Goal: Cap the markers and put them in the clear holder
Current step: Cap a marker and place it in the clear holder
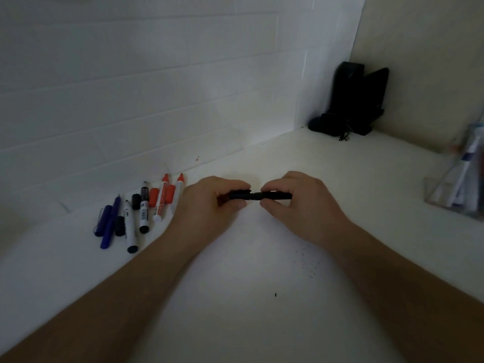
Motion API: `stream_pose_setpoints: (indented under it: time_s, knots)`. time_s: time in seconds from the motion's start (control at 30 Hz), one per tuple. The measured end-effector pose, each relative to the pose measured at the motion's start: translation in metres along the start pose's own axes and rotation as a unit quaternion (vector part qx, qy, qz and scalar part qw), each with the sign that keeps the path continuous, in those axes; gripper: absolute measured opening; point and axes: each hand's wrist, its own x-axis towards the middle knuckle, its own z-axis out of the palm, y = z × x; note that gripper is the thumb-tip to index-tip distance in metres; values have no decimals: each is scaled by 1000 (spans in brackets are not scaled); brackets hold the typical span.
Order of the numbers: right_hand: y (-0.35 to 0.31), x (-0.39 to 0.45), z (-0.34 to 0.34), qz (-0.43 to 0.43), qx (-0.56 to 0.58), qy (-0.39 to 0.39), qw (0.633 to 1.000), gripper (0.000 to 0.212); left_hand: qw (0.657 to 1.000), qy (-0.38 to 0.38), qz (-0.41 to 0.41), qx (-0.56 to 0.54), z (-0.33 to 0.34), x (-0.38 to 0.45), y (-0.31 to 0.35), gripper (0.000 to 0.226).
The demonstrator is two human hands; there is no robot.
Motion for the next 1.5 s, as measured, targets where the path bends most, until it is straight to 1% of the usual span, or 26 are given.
stream_pose_setpoints:
  time_s: [0.07, 0.13, 0.17, 0.23, 0.33, 0.43, 0.53, 0.63, 0.77, 0.87, 0.97, 1.13, 1.27, 1.37, 1.43, 1.5]
  knots:
    - [1, 0, -1, -5, 0, 21, 1000, 22, 998, 10, -45, -39, 0, -1, -2, 28]
    - [2, 1, -5, -18, -7, 37, 999, 21, 992, 28, -84, -95, 0, -1, -4, 17]
    - [3, 1, -7, -29, -19, 40, 999, 18, 988, 30, -86, -121, 0, -1, -3, 15]
    - [5, 0, -9, -53, -38, 45, 997, 14, 987, 25, -71, -139, 0, -3, -1, 14]
    - [8, 0, -11, -79, -48, 40, 995, 17, 986, 22, -73, -149, 0, -3, -1, 14]
    - [8, 0, -11, -76, -43, 32, 996, 22, 987, 20, -70, -140, 0, -3, -3, 15]
    - [8, 1, -10, -72, -44, 41, 996, 23, 986, 3, -74, -148, -2, -4, -2, 18]
    - [10, 2, -11, -72, -52, 54, 995, 19, 989, -3, -80, -125, 0, -4, -3, 13]
    - [8, 2, -9, -78, -41, 40, 995, 20, 992, -5, -66, -106, 0, -4, -5, 5]
    - [4, 2, -10, -63, -17, 20, 998, 20, 991, 3, -45, -127, -1, -4, -7, 9]
    - [5, 2, -11, -55, -18, -13, 998, 21, 991, 13, -37, -126, 0, -5, -8, 18]
    - [1, 3, -11, -62, -21, -10, 998, 25, 989, 12, -35, -144, 1, -5, -8, 18]
    - [0, 4, -8, -39, 8, -36, 999, 17, 991, -2, -42, -127, 2, -4, -9, 17]
    - [-3, 2, -4, -28, 18, -54, 998, 15, 992, -8, -55, -117, 5, -3, -13, 13]
    - [-3, 1, -2, -2, 36, -63, 997, 15, 989, -11, -62, -131, 6, -2, -15, 13]
    - [-3, -1, -2, 26, 55, -70, 996, 14, 990, -7, -63, -123, 7, -2, -13, 10]
